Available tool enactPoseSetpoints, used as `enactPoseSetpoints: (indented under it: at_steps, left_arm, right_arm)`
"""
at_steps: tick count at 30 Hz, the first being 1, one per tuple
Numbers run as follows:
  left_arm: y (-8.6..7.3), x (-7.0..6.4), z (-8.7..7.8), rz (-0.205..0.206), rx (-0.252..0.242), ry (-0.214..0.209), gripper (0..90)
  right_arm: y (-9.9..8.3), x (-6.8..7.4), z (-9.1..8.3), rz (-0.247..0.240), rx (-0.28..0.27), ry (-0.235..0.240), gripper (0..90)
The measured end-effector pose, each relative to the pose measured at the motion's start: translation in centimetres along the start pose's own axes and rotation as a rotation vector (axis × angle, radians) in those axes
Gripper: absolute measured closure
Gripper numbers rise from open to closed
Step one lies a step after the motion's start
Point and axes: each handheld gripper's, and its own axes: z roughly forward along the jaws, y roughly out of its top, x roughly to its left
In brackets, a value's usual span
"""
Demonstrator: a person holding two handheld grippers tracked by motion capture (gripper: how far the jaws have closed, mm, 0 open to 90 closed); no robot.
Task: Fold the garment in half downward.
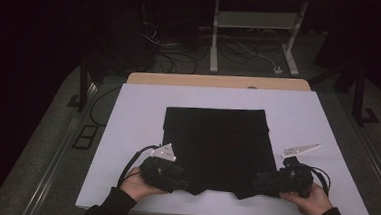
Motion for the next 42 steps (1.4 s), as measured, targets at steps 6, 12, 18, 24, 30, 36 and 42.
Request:
enactPoseSetpoints:
  at_steps: [6,12,18,24,30,36,42]
  left_arm:
    - [0.1,0.1,-0.4,-0.003,-0.009,-0.006,30.4]
    - [0.3,0.4,-0.5,-0.026,-0.015,-0.009,12.7]
    - [0.4,0.9,-0.6,-0.053,-0.015,-0.024,0.0]
    - [-0.1,1.5,-1.3,-0.081,-0.061,0.026,0.0]
    - [-0.8,2.2,-2.4,-0.105,-0.115,0.073,0.0]
    - [-1.6,2.8,-3.3,-0.124,-0.138,0.100,0.0]
    - [-2.1,3.1,-3.6,-0.131,-0.149,0.118,0.0]
  right_arm:
    - [0.4,0.2,-0.1,-0.016,-0.012,-0.055,30.5]
    - [1.1,0.3,-0.2,-0.021,-0.025,-0.086,13.5]
    - [1.7,-0.1,-0.6,-0.018,-0.046,-0.131,0.0]
    - [2.7,-0.3,-0.9,-0.044,-0.062,-0.133,0.0]
    - [3.7,-0.5,-0.7,-0.066,-0.064,-0.145,0.0]
    - [4.8,-0.8,-0.5,-0.072,-0.081,-0.148,0.0]
    - [5.8,-0.8,0.1,-0.084,-0.076,-0.153,0.0]
